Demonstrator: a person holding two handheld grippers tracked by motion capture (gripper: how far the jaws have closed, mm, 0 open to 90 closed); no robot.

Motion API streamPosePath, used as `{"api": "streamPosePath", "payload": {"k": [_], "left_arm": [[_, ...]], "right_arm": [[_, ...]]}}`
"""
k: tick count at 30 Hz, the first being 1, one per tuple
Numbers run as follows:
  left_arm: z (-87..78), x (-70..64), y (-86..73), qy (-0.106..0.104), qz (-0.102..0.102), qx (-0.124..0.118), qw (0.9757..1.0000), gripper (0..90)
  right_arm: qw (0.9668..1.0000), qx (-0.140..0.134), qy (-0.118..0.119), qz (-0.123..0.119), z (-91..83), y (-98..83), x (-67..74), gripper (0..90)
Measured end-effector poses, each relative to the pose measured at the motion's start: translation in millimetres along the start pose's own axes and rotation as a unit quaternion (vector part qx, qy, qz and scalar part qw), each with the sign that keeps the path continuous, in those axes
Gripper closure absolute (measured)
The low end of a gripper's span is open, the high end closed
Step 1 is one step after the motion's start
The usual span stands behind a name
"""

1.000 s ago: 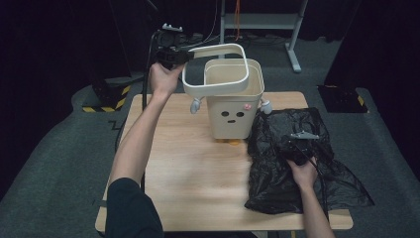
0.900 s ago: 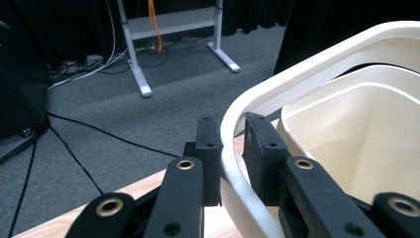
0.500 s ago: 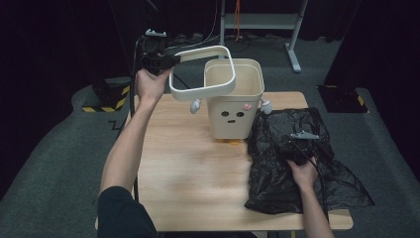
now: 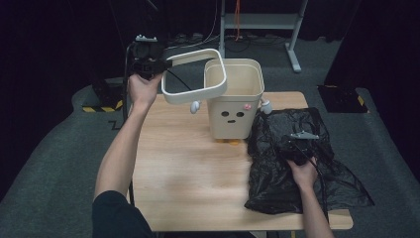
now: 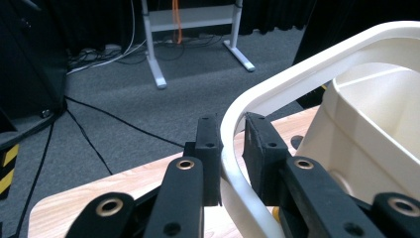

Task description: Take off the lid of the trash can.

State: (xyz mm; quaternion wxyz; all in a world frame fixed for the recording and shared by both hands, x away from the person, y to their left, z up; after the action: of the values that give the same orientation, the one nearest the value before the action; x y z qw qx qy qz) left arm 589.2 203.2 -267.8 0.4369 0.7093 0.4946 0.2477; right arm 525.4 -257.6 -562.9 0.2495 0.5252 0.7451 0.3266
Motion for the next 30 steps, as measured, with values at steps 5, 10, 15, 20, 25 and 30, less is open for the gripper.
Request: {"api": "streamPosePath", "payload": {"k": [5, 10, 15, 20, 25, 30], "left_arm": [[-5.2, 4.7, -3.7, 0.007, 0.000, -0.001, 1.0000, 77.0], [-7.3, 3.6, -5.9, 0.014, 0.010, -0.001, 0.9998, 76.9], [-6.8, 5.9, -10.0, 0.016, 0.006, -0.001, 0.9999, 76.9], [-12.3, 11.7, -11.5, 0.019, -0.002, -0.008, 0.9998, 76.9], [-12.0, 15.7, -14.9, 0.025, -0.007, -0.010, 0.9996, 76.9], [-13.3, 16.6, -17.0, 0.022, -0.012, -0.015, 0.9996, 76.9]], "right_arm": [[1.0000, 0.000, 0.000, 0.000, -0.1, 0.0, 0.0, 32.4], [1.0000, 0.000, 0.000, 0.000, -0.1, -0.1, 0.0, 32.4], [1.0000, 0.000, 0.001, 0.000, 0.0, -0.1, 0.0, 32.4], [1.0000, 0.000, 0.001, 0.001, 0.0, -0.1, 0.0, 32.4], [1.0000, 0.000, 0.001, 0.001, -0.1, -0.1, 0.0, 32.3], [1.0000, 0.000, 0.002, 0.002, 0.0, -0.1, 0.1, 32.3]]}}
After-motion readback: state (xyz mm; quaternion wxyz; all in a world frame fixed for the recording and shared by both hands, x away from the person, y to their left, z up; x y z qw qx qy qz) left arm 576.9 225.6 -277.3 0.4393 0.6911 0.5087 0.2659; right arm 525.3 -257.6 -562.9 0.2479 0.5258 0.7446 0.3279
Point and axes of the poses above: each handheld gripper's, and its own axes: z roughly forward along the jaws, y roughly out of its top, x roughly to its left, the point moved 6 cm from there along z, roughly forward along the jaws, and after that the axes turned 1 degree about -y, right-handed, at the moved point
